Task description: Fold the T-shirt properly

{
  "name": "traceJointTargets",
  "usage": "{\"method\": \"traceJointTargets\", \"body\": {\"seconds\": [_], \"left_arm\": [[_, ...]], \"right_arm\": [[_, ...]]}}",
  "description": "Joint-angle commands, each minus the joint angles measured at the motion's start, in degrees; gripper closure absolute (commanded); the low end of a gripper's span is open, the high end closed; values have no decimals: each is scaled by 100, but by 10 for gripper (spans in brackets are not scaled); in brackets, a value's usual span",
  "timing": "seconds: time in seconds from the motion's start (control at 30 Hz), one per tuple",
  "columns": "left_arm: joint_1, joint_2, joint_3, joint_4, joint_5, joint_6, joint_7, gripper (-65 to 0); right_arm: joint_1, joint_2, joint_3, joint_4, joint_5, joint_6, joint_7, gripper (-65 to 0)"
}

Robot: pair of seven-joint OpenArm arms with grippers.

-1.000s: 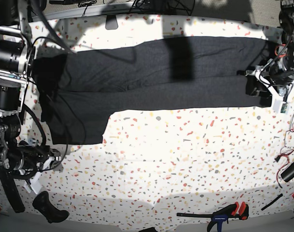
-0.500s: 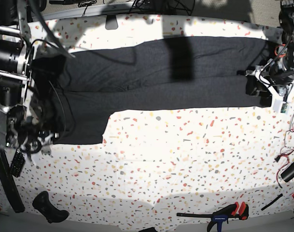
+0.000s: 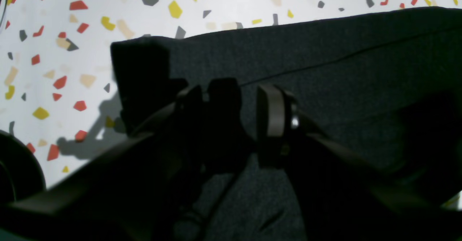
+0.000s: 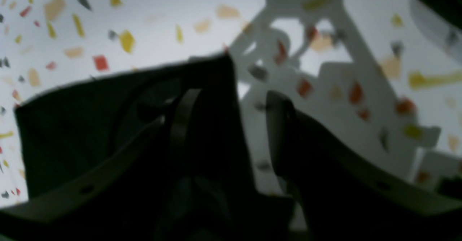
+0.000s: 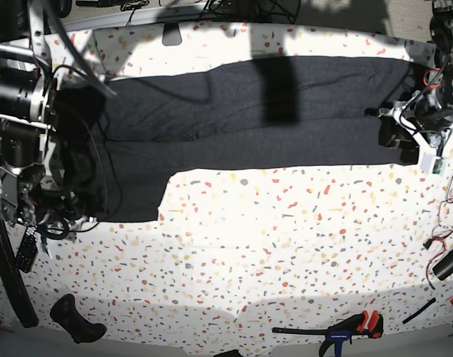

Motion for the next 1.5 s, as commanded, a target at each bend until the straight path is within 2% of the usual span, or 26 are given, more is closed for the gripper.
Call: {"method": "traceJointTargets", "body": {"seconds": [0.0,0.13,0.2,0.3,0.4,0.43,0.63,0.8,1.2,1.33,1.47], "left_arm": [[-48,-70,-37,94,-44,-7,-133,-241],[-50,-70,-37,94,-46,-9,-133,-241],[-50,-70,-37,94,-46,-9,-133,-241],[-48,-70,-37,94,-46,-9,-136,-241],[-50,-70,-37,94,-46,-7,-136,-241],[-48,-70,-37,94,-46,-7,-136,-241],[-48,-70,-37,94,-46,-7,-136,-241],[-50,-70,-37,94,-46,-9,-136,-241],[-48,-70,-37,94,-44,-9,-133,-241],[-48,-70,-37,94,-46,-7,-149,-241],[-50,-70,-37,94,-46,-9,-179,-241]], "right_arm": [[76,-63,0,13,28,76,-157,-274],[79,-74,2,15,63,76,-240,-192],[79,-76,2,15,109,96,-402,-189],[79,-72,0,15,407,312,-632,-173],[79,-74,2,15,535,312,-621,-19],[79,-74,2,15,527,312,-590,0],[81,-74,2,114,509,312,-546,0],[76,-72,2,562,584,312,-785,0],[72,-74,2,1456,1878,312,-1818,0],[-111,-72,2,1932,1904,312,-1847,0],[-710,-74,2,2983,1904,312,-1845,0]]}}
